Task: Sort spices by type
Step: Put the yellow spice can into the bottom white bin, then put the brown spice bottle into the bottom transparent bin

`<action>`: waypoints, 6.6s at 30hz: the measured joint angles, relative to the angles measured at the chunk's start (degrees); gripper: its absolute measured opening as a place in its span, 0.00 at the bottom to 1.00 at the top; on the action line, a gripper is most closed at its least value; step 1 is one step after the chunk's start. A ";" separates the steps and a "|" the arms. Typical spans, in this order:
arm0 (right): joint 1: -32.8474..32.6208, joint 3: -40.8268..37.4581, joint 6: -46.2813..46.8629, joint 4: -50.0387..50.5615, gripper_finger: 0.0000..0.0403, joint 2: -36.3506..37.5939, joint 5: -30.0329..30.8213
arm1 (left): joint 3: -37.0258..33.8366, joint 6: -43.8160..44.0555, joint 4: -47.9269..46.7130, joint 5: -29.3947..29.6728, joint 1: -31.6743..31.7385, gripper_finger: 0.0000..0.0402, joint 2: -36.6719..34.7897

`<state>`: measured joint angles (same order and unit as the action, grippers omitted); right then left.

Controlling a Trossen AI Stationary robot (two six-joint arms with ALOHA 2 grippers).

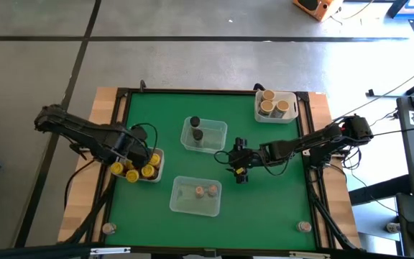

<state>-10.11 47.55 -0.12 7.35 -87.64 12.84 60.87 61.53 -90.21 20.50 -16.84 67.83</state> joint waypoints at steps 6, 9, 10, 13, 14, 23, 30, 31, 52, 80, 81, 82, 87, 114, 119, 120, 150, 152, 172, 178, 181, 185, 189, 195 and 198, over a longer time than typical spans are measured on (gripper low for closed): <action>0.01 -0.01 0.00 -0.26 0.74 0.00 0.00 | -2.94 0.51 0.50 -0.87 0.00 0.55 0.05; 0.01 0.00 0.00 -0.37 0.74 0.00 0.00 | -4.19 1.11 1.30 -0.71 0.00 0.55 0.05; 0.01 0.00 0.00 -0.36 0.74 0.00 0.00 | -4.77 1.53 1.29 -0.77 0.00 0.55 0.05; 0.01 0.00 0.00 -0.42 0.74 0.00 0.00 | -7.06 3.03 1.58 -0.77 0.00 0.55 0.07; 0.01 0.00 0.00 -0.42 0.74 0.00 0.00 | -7.72 3.40 2.13 -0.76 0.00 0.55 0.05; 0.01 0.00 0.00 -0.44 0.74 0.00 -0.02 | -12.50 2.63 9.91 -1.32 0.00 0.55 0.07; 0.01 0.00 0.00 -0.50 0.74 0.00 -0.04 | -14.58 3.15 10.84 -2.76 -0.04 0.67 0.07; 0.01 -0.01 -0.01 -0.48 0.74 0.00 -0.04 | -14.56 3.15 11.09 -2.72 -0.04 0.68 0.07; 0.01 0.00 -0.15 -0.85 0.74 0.00 -0.04 | -5.08 -3.27 11.98 -2.53 -0.07 0.70 -6.54; 0.01 -0.01 -0.63 -0.96 0.74 0.00 0.00 | -5.08 -25.18 46.51 1.77 -5.93 0.70 -5.83; 0.01 0.00 -0.65 -0.96 0.74 0.00 0.00 | -5.08 -25.93 47.85 1.83 -5.96 0.70 -5.83; 0.01 0.00 -0.66 -1.00 0.74 0.00 0.00 | -5.08 -26.31 48.97 1.84 -5.97 0.70 -5.83; 0.01 0.00 -0.70 -1.11 0.74 0.00 -0.02 | -5.08 -29.40 54.95 3.18 -4.50 0.70 -5.80; 0.01 0.00 -6.16 -1.33 0.74 0.00 0.09 | 18.75 27.23 17.44 -11.90 -35.12 0.70 18.45; 0.01 0.00 -10.59 -5.36 0.74 0.00 1.30 | 16.52 34.88 21.42 -18.30 -39.29 0.70 22.67; 0.01 0.00 -10.89 -5.94 0.74 0.00 1.32 | 16.12 33.73 21.10 -20.43 -39.65 0.70 23.74; 0.03 0.00 -10.40 -3.13 0.74 0.00 -0.16 | 8.04 17.29 29.82 -39.84 -49.92 0.70 32.68; 0.02 0.00 -10.38 -3.13 0.74 0.00 -0.47 | 7.20 17.40 30.37 -39.63 -49.92 0.70 32.68; 0.03 0.00 -10.23 -3.89 0.74 0.00 -0.48 | 2.22 17.01 36.90 -39.47 -50.34 0.43 32.66; 0.01 0.00 -10.23 -3.94 0.74 0.00 -0.48 | 2.19 16.90 36.65 -39.61 -47.20 0.43 32.66; 0.03 0.00 -10.23 -3.93 0.74 0.00 -0.48 | 2.19 18.93 36.31 -39.86 -44.71 0.43 32.28; 0.01 0.00 -10.23 -3.73 0.74 0.00 -0.48 | 2.27 22.58 35.77 -39.93 -40.26 0.43 30.00; 0.01 0.00 -10.23 -2.55 0.74 0.00 -0.48 | 3.91 20.68 35.51 -38.50 -35.80 0.43 28.13; 0.01 0.00 -9.77 1.20 0.74 0.00 -0.44 | 7.77 15.97 35.59 -35.83 -28.92 0.43 27.13; 0.02 0.00 -8.74 1.95 0.74 0.00 -0.45 | 10.76 10.85 36.11 -32.53 -26.34 0.43 27.12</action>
<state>-10.09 47.55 -8.86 9.30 -87.64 12.40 71.64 72.38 -54.11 -12.03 -43.18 94.95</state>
